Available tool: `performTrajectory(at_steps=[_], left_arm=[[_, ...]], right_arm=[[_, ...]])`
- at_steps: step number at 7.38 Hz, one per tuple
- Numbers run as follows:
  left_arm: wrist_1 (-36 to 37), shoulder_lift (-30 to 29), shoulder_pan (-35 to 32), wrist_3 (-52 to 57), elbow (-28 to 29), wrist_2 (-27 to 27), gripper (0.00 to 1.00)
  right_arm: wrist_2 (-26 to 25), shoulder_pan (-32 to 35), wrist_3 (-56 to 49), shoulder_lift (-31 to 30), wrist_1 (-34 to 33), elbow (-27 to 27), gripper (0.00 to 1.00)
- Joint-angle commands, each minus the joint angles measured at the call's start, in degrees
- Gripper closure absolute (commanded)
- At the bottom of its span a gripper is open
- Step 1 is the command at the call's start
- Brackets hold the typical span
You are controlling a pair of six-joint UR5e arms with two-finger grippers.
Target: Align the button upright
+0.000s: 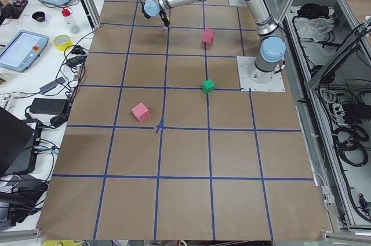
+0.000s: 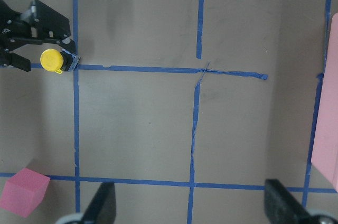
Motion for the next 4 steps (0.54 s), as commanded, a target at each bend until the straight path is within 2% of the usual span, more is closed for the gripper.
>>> performTrajectory(at_steps=[1, 3, 4], left_arm=[[-1.1, 7.0, 4.8, 3.5, 0.0, 1.2, 0.00], [-4.1, 15.3, 5.4, 17.4, -1.6, 9.6, 0.00], [-5.9, 20.9, 7.2, 28.0, -3.1, 10.0, 0.00]], right_arm=[[0.0, 0.0, 0.1, -0.1, 0.0, 0.0, 0.00], [-0.2, 0.0, 0.1, 0.0, 0.1, 0.1, 0.00], [-0.2, 0.1, 0.1, -0.1, -0.1, 0.2, 0.00]])
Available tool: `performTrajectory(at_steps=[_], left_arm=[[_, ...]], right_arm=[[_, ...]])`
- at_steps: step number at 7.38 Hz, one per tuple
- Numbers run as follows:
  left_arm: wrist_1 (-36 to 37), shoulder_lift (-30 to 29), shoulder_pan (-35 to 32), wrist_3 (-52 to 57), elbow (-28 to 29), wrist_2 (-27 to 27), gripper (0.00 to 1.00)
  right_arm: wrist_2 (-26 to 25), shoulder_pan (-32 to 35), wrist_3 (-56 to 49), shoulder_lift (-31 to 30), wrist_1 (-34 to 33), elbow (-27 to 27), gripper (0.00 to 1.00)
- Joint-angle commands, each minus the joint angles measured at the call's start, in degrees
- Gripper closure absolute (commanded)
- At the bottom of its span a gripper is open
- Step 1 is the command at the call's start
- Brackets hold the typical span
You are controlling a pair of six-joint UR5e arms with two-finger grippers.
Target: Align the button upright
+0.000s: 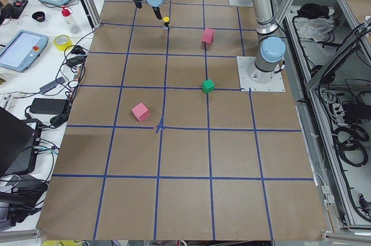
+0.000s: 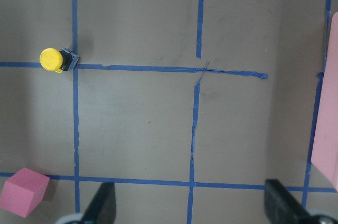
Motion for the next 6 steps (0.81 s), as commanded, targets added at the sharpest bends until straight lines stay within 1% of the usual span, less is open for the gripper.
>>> performTrajectory(at_steps=[1, 2, 3, 4, 5, 6], left_arm=[[-2.5, 11.5, 4.7, 16.9, -3.1, 2.3, 0.00], [-2.1, 16.7, 5.8, 22.1, -5.4, 2.3, 0.00], [-0.8, 21.1, 6.1, 24.6, -8.4, 3.2, 0.01], [2.0, 23.8, 6.3, 27.4, -11.5, 9.1, 0.00], [3.5, 24.9, 6.1, 27.4, -12.7, 13.0, 0.00], [5.1, 24.9, 6.8, 28.0, -12.4, 13.0, 0.00]], right_arm=[[-0.2, 0.0, 0.0, 0.0, 0.1, 0.2, 0.00], [-0.3, 0.0, 0.0, -0.1, 0.1, 0.2, 0.00], [-1.3, -0.3, -0.7, 0.2, 0.5, 0.2, 0.00], [-2.4, -0.2, -0.7, 0.3, 0.6, 0.3, 0.00], [-2.5, -0.2, -0.7, 0.4, 0.7, 0.3, 0.00], [-2.4, -0.2, -0.7, 0.4, 1.5, 0.3, 0.00]])
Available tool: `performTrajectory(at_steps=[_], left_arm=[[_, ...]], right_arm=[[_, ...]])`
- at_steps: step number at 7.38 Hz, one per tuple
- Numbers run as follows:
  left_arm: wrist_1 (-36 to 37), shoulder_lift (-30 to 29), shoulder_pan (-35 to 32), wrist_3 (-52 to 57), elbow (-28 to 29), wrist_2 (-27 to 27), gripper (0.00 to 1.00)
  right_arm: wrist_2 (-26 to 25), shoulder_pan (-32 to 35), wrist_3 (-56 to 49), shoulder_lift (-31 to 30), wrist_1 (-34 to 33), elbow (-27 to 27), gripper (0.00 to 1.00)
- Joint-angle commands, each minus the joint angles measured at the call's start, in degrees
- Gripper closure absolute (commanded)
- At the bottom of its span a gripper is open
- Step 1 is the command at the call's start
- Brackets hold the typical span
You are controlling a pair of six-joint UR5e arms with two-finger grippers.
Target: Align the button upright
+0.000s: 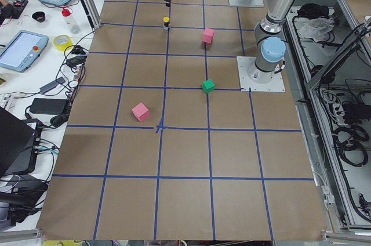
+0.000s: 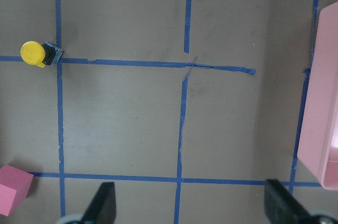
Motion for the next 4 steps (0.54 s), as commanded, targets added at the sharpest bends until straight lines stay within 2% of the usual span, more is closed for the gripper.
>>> performTrajectory(at_steps=[1, 2, 4], left_arm=[[8.7, 0.2, 0.7, 0.5, -1.4, 2.1, 0.00], [11.0, -0.5, 0.7, -1.1, -1.0, 2.6, 0.00], [10.5, -1.2, 0.8, -5.6, -0.4, 2.5, 0.00]], right_arm=[[0.1, 0.1, 0.0, 0.1, 0.7, 0.0, 0.00], [0.1, 0.1, 0.1, 0.1, 0.7, 0.0, 0.00], [0.1, 0.1, 0.1, 0.1, 0.7, 0.0, 0.00]])
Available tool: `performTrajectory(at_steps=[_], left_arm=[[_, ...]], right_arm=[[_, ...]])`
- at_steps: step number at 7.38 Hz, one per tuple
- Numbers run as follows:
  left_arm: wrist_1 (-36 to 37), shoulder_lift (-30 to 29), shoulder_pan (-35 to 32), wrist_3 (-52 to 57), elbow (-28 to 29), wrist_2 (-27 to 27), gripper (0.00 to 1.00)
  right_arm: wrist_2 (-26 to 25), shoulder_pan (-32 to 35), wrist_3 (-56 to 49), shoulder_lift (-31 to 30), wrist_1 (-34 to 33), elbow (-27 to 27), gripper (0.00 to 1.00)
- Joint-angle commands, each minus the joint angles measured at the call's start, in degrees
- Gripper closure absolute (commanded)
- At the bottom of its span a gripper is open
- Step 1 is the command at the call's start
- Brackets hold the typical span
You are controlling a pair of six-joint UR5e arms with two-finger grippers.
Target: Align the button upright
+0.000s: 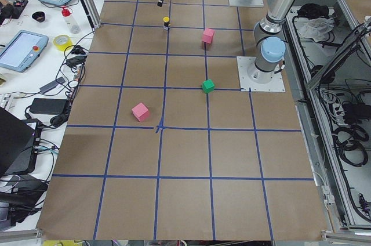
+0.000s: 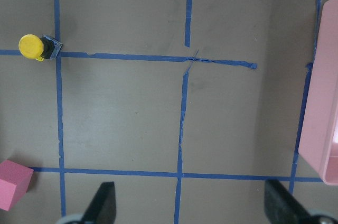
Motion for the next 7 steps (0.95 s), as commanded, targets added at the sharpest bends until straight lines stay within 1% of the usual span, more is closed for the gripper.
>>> performTrajectory(at_steps=[1, 2, 7], left_arm=[[-0.5, -1.1, -0.4, -8.1, 1.2, -0.2, 0.00], [-2.4, -0.8, -0.6, -9.0, 1.4, -0.1, 0.00], [-3.1, 0.1, -0.7, -9.1, 0.4, -0.6, 0.00]], right_arm=[[-0.2, 0.0, -0.1, 0.0, 0.0, 0.0, 0.00], [-0.3, 0.0, -0.1, 0.0, 0.1, 0.0, 0.00], [-0.1, 0.1, -0.2, 0.0, 0.1, 0.3, 0.00]])
